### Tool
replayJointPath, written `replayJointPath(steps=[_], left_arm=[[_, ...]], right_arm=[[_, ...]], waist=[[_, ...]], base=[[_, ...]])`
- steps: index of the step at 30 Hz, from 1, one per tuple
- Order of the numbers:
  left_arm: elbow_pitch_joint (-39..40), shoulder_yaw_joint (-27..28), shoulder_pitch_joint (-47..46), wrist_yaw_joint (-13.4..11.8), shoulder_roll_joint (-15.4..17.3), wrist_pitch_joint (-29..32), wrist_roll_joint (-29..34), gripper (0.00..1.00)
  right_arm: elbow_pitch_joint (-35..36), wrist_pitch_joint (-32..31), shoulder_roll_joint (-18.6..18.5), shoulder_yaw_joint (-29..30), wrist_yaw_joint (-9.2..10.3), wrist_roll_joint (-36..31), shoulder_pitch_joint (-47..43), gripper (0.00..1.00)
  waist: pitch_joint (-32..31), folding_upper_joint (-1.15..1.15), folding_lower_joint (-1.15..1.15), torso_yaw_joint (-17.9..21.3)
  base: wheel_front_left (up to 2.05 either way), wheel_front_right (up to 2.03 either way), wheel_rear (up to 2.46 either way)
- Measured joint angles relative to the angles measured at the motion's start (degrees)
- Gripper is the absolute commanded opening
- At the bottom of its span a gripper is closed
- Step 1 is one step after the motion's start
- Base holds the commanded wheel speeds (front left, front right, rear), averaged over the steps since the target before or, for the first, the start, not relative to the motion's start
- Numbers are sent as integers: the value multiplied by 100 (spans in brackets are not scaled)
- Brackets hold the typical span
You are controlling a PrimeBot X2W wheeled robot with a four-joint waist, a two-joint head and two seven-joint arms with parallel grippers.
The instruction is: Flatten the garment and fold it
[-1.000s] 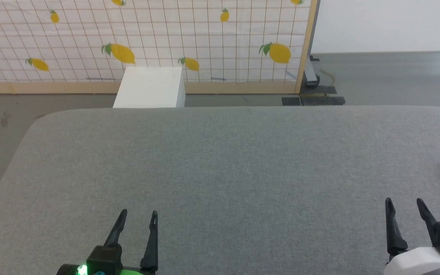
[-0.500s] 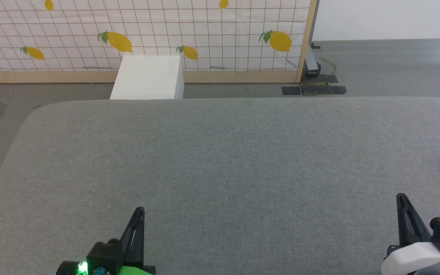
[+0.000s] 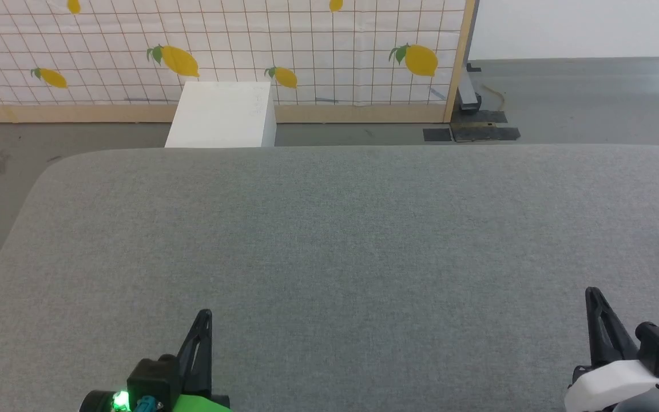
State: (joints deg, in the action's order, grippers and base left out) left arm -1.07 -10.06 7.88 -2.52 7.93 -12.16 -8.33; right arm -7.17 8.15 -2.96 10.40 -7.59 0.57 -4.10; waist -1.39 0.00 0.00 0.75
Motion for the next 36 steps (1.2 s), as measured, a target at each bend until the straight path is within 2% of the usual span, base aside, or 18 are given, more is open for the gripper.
replayJointPath(steps=[36], left_arm=[[21, 336, -242, 75, -159, 410, 281, 0]], right_arm=[[231, -267, 0, -342, 0, -8, 71, 0]], waist=[[47, 0, 0, -25]], base=[[0, 0, 0]])
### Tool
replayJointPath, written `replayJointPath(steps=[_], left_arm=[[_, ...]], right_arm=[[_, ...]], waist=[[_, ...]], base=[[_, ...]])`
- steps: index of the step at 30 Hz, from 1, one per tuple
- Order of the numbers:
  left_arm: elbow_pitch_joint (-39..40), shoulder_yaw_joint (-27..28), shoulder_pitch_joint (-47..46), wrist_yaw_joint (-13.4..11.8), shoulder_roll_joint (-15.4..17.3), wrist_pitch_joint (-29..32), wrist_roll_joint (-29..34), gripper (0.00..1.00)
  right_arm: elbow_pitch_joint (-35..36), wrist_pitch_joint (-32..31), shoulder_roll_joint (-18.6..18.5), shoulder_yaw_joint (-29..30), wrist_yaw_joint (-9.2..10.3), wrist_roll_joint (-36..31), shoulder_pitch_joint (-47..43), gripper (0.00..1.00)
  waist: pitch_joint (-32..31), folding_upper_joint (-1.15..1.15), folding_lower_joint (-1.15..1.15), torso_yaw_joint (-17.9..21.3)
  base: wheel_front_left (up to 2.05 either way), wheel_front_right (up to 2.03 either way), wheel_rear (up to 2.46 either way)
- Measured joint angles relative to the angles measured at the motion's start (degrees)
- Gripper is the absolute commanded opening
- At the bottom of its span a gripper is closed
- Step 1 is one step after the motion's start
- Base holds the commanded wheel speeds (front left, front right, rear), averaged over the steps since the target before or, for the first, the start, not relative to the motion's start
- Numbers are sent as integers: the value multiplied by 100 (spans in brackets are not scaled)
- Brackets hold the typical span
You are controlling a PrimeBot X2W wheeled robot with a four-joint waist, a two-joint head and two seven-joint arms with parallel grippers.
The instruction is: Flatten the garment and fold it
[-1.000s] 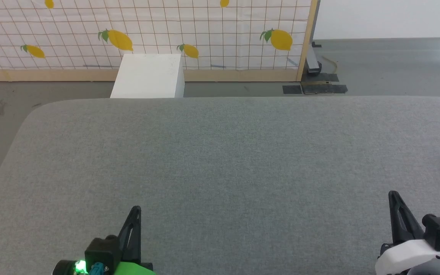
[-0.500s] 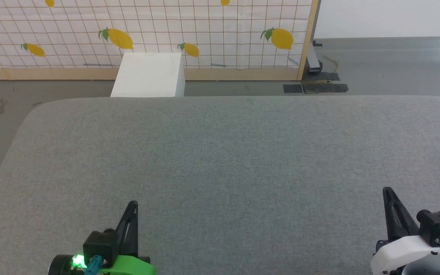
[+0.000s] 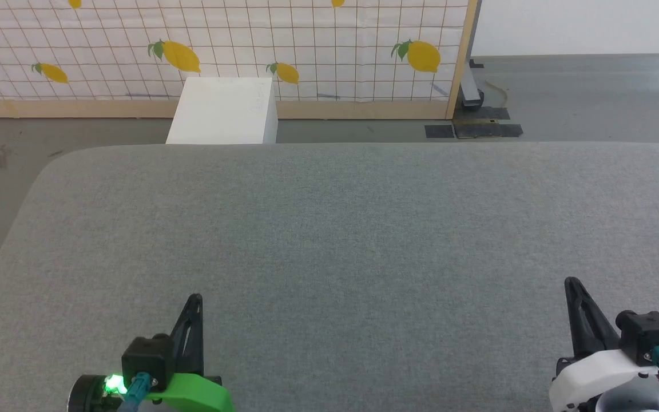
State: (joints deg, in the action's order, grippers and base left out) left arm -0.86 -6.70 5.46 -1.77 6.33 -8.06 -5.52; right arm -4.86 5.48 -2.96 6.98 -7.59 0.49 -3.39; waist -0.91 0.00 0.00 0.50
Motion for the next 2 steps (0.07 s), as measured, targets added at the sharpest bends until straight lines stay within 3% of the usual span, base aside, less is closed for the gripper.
replayJointPath(steps=[2], left_arm=[[1, 19, -2, 7, -15, 18, 8, 0]], right_arm=[[9, -9, 0, -15, 0, 0, 11, 0]], waist=[[2, 0, -1, -1]], base=[[0, 0, 0]])
